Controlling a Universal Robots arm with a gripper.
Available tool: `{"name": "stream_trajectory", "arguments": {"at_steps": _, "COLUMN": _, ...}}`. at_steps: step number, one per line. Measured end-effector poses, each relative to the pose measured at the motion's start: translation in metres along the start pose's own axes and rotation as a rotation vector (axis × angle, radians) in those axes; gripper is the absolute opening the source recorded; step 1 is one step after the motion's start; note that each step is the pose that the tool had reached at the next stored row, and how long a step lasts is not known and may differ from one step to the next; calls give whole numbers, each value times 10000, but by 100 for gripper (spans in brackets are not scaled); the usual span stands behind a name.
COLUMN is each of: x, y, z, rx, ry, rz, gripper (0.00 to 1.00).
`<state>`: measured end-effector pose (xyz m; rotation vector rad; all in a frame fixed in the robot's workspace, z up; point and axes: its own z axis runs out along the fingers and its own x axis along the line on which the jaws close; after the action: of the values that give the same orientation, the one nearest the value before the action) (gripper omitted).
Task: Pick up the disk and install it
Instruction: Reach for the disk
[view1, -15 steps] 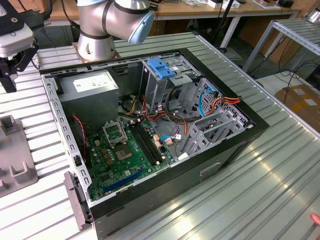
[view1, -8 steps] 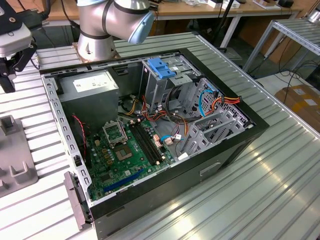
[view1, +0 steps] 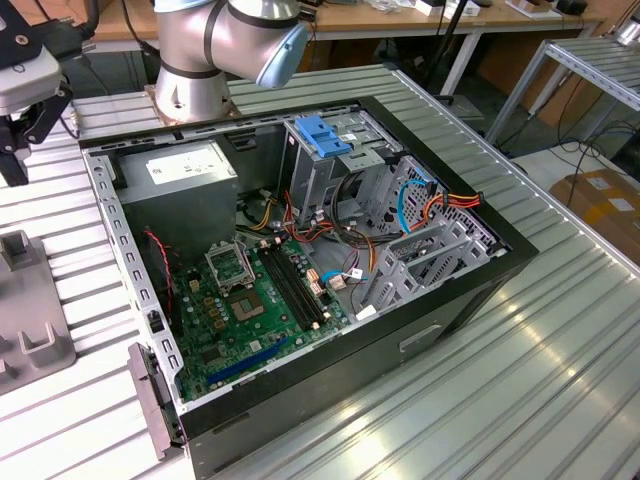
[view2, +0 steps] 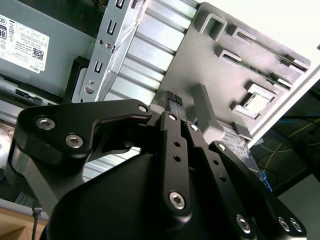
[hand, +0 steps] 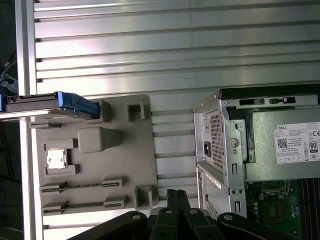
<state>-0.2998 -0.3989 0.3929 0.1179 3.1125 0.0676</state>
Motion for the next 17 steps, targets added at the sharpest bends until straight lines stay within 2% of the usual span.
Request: {"name": "stream_trajectory", "arguments": {"at_steps": 17, "x": 46, "y": -3, "z": -1, "rx": 0, "ry": -1, "rz": 0, "gripper": 10}}
